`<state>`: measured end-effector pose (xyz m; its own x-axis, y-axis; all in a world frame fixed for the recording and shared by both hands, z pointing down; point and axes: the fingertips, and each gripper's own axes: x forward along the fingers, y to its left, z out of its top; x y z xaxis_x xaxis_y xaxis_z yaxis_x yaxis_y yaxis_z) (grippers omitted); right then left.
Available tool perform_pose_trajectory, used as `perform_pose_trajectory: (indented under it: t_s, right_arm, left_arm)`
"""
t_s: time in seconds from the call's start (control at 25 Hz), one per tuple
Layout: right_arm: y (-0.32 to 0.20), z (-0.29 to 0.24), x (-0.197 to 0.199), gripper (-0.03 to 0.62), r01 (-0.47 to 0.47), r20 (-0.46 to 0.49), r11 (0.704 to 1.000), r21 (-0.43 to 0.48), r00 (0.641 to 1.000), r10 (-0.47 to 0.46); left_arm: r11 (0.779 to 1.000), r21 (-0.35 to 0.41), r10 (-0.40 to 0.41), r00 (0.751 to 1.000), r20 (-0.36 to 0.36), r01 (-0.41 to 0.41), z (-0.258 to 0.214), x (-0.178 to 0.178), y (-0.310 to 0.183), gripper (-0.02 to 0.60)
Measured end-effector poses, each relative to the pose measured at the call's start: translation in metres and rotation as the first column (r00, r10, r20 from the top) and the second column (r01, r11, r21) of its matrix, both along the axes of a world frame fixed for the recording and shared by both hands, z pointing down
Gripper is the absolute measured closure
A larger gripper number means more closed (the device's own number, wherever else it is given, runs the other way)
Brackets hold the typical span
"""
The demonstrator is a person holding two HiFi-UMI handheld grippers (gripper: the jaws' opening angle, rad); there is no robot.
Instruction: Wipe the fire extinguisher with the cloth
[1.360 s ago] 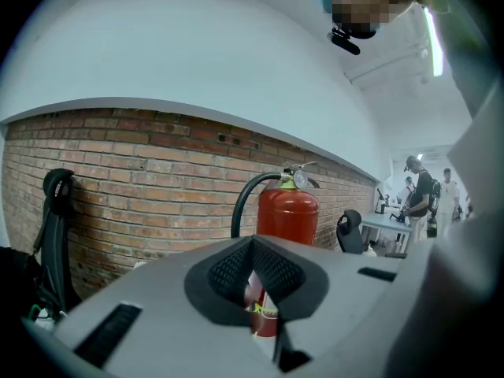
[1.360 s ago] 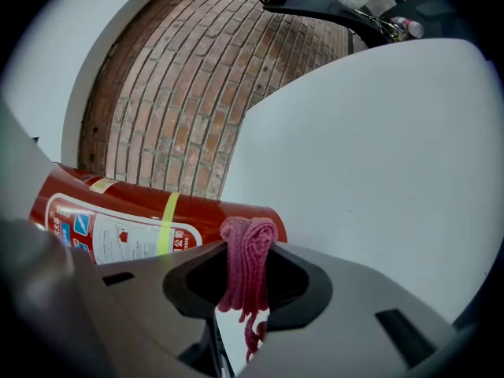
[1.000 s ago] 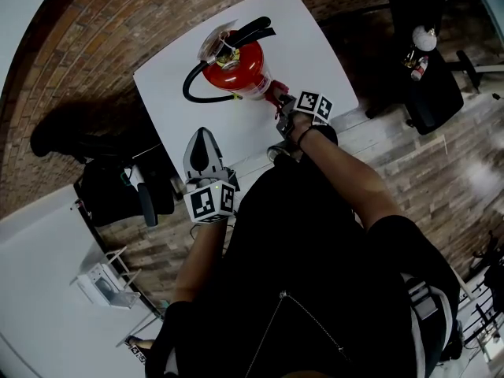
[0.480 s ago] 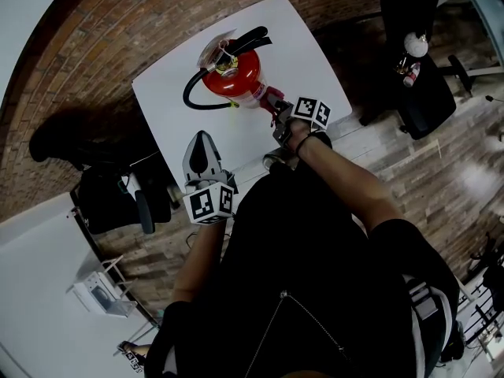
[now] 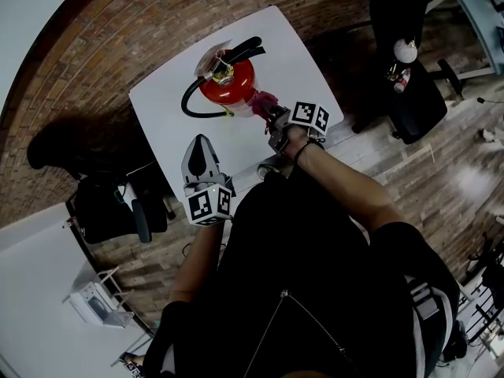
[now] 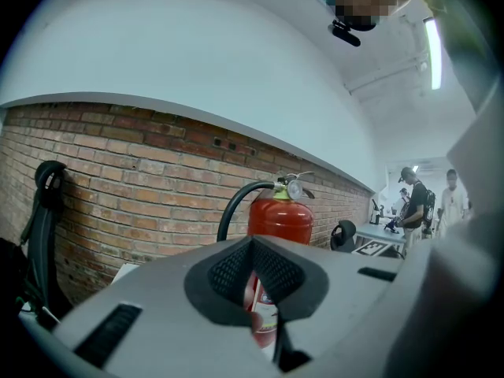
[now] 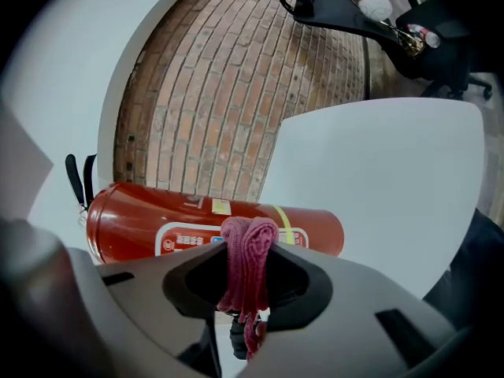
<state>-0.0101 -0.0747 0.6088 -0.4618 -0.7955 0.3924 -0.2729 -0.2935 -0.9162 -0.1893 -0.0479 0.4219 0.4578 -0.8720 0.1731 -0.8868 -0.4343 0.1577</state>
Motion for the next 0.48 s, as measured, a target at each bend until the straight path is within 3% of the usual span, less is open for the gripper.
perform_pose_trajectory:
  t_s: [0.48]
  right_arm:
    - [0.001,-0.078,0.003,0.474,-0.020,0.067,0.996,0.092,0.998,0.014]
  left_arm:
    - [1.000,0.017,0.001,1.000,-0.015,-0.001,-0.005,0.005,-0.001,0.574]
